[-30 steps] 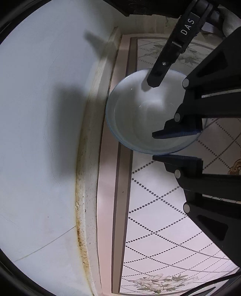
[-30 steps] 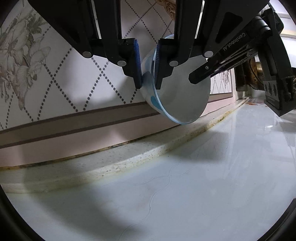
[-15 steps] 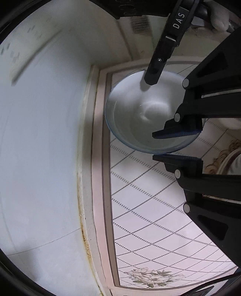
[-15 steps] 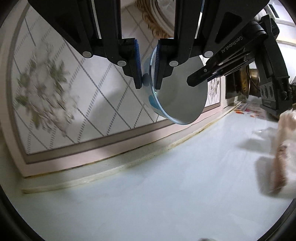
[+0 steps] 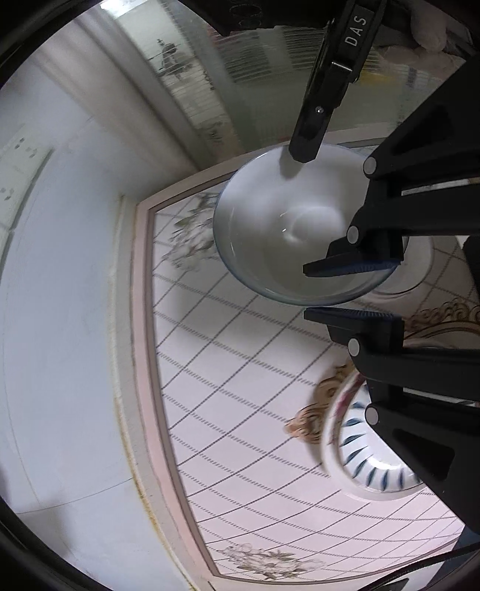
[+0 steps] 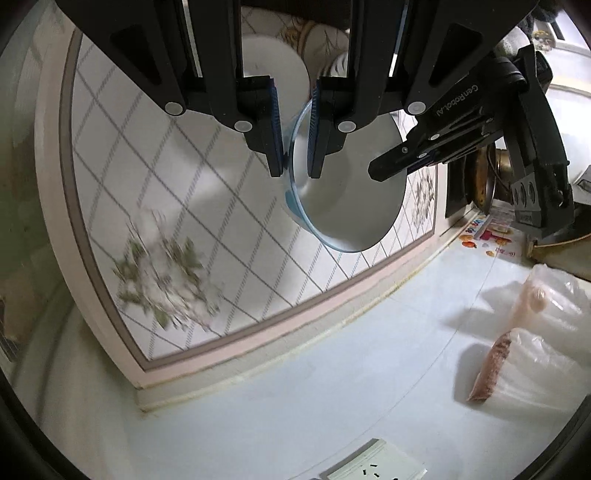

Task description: Organize plates and bowls

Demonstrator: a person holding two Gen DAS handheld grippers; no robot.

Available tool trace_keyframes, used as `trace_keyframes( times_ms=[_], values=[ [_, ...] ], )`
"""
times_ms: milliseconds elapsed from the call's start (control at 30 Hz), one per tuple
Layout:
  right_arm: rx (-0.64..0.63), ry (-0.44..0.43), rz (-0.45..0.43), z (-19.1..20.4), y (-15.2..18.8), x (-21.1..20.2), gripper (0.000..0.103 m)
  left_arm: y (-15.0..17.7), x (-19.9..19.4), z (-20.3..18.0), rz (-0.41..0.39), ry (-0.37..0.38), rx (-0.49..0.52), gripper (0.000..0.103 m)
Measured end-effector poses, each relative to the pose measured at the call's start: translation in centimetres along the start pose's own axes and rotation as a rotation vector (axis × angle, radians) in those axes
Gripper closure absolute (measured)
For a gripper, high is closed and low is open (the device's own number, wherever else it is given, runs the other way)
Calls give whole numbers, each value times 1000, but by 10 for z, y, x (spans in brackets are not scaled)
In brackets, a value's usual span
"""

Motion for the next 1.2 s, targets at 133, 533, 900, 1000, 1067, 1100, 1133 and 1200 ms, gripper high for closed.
trace_keyframes(
  times_ms=[133, 533, 900, 1000, 1067, 1100, 1133, 1200],
  values=[
    [22, 10, 4, -13, 28, -9, 88, 19, 7, -10, 24, 2, 28, 89],
    [93, 30, 31, -50, 71, -9, 88, 60, 24, -29, 73, -26, 90, 89],
    [114, 29, 75, -62, 82, 7, 88, 66, 39, -23, 100, -51, 99, 89],
    [111, 36, 81, -62, 82, 9, 88, 68, 42, -24, 109, -52, 103, 89],
    [114, 35, 86, -64, 81, 10, 88, 69, 44, -25, 112, -55, 111, 89],
    [116, 36, 87, -65, 81, 10, 88, 70, 46, -25, 115, -56, 114, 89],
    [117, 40, 88, -66, 82, 11, 88, 71, 47, -25, 118, -56, 116, 89],
    [122, 42, 91, -67, 82, 12, 88, 72, 49, -25, 123, -58, 120, 89]
  ],
)
Point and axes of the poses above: each gripper's, at about its wrist camera, not at the fingertips, and x roughly the way its jaws point, z to its left, y to its underside, the point moved 10 cm from there along x, roughly the way its jaws point, and after that the axes turned 14 degrees about -y, right-handed, at the moved point
